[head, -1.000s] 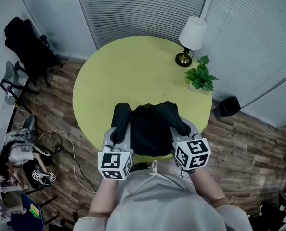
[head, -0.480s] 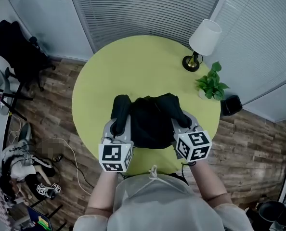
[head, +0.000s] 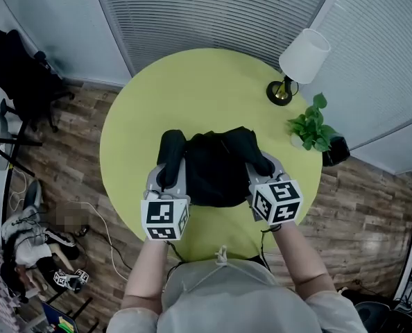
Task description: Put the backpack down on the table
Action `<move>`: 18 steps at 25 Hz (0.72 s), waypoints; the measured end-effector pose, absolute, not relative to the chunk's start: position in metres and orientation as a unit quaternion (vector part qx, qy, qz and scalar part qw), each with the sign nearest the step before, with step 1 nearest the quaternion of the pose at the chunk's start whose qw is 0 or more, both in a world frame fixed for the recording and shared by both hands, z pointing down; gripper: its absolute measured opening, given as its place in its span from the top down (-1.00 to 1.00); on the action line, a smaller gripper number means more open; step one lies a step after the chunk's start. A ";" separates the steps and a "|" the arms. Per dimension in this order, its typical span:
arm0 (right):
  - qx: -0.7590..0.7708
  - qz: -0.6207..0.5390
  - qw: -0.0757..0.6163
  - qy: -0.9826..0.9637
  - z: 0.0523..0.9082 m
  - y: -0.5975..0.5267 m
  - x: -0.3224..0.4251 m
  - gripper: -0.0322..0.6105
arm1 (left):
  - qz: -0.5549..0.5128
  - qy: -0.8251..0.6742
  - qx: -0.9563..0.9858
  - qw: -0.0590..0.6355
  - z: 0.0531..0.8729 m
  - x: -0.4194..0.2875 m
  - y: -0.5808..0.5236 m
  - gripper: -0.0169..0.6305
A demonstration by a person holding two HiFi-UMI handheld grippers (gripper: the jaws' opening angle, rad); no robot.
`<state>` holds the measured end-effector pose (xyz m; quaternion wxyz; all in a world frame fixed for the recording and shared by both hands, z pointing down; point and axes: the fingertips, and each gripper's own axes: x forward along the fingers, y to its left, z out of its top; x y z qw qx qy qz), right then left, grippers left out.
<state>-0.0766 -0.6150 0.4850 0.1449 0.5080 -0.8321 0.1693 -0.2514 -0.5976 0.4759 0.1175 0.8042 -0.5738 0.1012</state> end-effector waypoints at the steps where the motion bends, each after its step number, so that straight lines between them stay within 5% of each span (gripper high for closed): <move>1: 0.508 0.172 0.146 -0.831 0.489 -0.618 -0.076 0.76 | 0.104 -0.573 0.804 0.119 0.480 -0.251 -0.601 0.86; 18: 0.511 0.185 0.164 -0.824 0.523 -0.642 -0.074 0.75 | 0.101 -0.566 0.806 0.144 0.515 -0.257 -0.626 0.86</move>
